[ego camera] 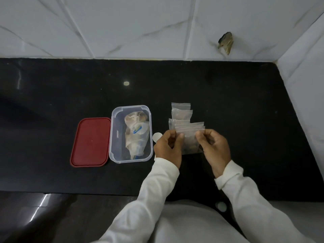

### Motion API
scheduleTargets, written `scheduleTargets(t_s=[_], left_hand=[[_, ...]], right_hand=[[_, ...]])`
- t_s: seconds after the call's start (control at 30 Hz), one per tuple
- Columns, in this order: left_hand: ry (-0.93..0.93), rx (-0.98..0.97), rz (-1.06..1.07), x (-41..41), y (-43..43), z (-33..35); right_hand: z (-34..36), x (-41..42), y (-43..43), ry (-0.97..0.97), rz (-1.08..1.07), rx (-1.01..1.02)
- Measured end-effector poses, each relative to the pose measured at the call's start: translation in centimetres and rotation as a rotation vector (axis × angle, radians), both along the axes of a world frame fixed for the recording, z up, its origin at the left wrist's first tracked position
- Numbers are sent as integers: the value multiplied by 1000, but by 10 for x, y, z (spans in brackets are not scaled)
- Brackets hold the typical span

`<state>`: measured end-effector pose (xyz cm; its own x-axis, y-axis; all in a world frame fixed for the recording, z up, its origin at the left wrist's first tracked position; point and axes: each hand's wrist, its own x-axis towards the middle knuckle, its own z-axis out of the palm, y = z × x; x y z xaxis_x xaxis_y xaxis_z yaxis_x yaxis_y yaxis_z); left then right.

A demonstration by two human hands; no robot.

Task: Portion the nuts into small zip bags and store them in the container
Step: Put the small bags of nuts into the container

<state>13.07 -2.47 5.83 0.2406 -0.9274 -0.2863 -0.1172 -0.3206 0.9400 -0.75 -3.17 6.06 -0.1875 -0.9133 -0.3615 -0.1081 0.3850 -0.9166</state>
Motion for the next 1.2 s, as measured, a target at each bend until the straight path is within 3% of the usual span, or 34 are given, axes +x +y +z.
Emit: scheduleTargets(t_s=[0.3, 0.43, 0.83, 1.03, 1.13, 1.2], left_hand=[[98, -134, 173, 51, -10, 41], [76, -140, 267, 86, -12, 40], [-438, 63, 190, 170, -13, 10], [-847, 238, -148, 166, -24, 5], [-888, 202, -211, 166, -21, 8], [-865, 37, -177, 167, -13, 11]], right_hand=[[54, 46, -9, -99, 304, -173], [49, 85, -15, -79, 307, -194], [18, 167, -21, 531, 497, -139], [4, 171, -23, 785, 589, -32], [1, 174, -24, 899, 643, -13], [3, 176, -25, 942, 686, 2]])
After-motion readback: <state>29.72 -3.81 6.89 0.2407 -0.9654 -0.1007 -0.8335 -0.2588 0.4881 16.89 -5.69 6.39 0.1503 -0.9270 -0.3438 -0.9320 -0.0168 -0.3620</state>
